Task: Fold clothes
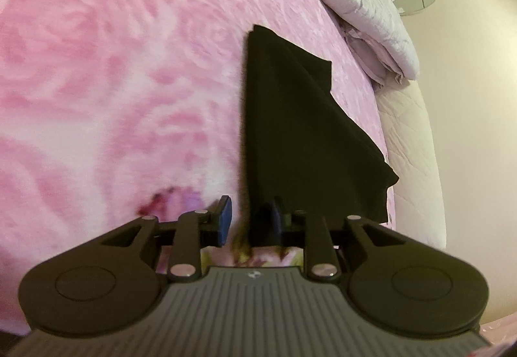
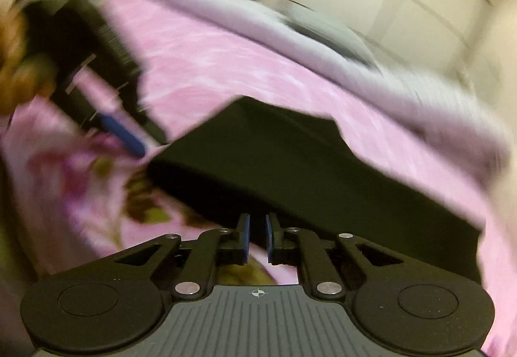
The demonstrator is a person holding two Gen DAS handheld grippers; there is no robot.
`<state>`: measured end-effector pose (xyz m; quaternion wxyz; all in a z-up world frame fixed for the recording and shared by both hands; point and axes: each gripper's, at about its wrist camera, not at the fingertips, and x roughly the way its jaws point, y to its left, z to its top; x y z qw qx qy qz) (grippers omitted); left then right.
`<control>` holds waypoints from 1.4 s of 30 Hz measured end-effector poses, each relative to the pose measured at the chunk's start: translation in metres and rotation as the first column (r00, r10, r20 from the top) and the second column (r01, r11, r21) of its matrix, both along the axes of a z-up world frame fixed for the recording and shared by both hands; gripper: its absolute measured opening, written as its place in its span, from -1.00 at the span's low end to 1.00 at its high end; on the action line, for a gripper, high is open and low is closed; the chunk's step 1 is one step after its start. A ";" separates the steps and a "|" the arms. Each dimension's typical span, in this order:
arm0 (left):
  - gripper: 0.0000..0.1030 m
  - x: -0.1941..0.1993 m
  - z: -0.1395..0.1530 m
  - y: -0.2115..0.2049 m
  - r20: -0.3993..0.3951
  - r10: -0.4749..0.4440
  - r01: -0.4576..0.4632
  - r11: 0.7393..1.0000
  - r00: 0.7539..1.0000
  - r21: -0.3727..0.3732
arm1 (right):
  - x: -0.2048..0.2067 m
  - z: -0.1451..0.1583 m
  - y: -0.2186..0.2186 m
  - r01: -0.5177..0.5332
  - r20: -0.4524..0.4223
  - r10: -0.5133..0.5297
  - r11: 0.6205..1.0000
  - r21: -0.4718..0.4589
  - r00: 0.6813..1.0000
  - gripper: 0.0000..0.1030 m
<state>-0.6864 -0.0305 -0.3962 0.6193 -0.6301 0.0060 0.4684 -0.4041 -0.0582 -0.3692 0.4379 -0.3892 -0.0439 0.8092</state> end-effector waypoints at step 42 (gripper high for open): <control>-0.45 0.003 -0.010 0.001 0.084 0.010 -0.009 1.000 0.996 -0.019 | 0.092 -0.028 0.092 -0.017 -0.627 -0.755 0.637 -0.771 0.192 0.87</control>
